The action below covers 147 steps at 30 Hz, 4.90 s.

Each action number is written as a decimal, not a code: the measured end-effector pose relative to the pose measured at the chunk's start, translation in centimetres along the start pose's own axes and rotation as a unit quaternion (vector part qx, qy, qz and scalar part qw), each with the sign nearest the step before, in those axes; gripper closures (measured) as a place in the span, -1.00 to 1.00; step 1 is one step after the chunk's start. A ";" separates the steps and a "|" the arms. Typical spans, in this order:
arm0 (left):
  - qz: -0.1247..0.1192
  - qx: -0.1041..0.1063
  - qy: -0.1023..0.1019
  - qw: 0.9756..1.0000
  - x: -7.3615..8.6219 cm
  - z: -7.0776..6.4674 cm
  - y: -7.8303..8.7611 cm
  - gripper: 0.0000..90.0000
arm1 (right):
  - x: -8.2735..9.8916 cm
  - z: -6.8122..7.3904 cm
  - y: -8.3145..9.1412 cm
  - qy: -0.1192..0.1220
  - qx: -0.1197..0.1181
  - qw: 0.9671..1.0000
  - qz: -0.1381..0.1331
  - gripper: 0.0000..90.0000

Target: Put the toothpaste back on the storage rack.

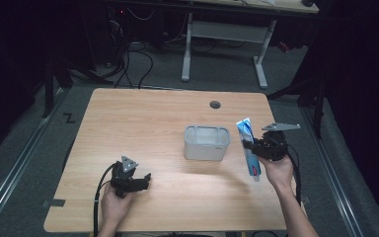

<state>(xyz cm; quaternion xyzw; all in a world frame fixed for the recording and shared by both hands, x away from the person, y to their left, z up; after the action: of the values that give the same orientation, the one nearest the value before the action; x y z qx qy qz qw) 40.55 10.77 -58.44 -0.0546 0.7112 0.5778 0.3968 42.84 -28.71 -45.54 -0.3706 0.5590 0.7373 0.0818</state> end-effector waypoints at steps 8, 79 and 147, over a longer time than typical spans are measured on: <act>0.000 0.000 0.000 1.000 0.0 0.0 0.0 -0.62 | -0.8 1.5 1.0 0.020 -0.014 1.000 -0.019 0.60; -0.003 -0.001 -0.003 1.000 0.0 0.0 0.0 -0.53 | -13.2 6.7 1.1 0.087 -0.051 0.991 -0.093 0.60; -0.004 -0.001 -0.002 1.000 -0.1 0.1 0.0 -0.53 | -11.3 8.7 -6.6 0.111 -0.038 0.992 -0.036 0.59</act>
<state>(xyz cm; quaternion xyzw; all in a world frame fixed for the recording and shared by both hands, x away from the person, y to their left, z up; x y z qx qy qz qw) 40.60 10.80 -58.38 -0.0565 0.7095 0.5772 0.4003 50.50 -15.30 -42.49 -0.4729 0.5226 0.7087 0.0313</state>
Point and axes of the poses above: each handheld gripper's, and its own axes: y roughly backward along the jaws, x roughly out of its underside, z roughly to its left, the point moved 7 cm from there along -y, roughly forward along the jaws, and after that the axes turned 8 degrees about z, right-handed, at the moved point
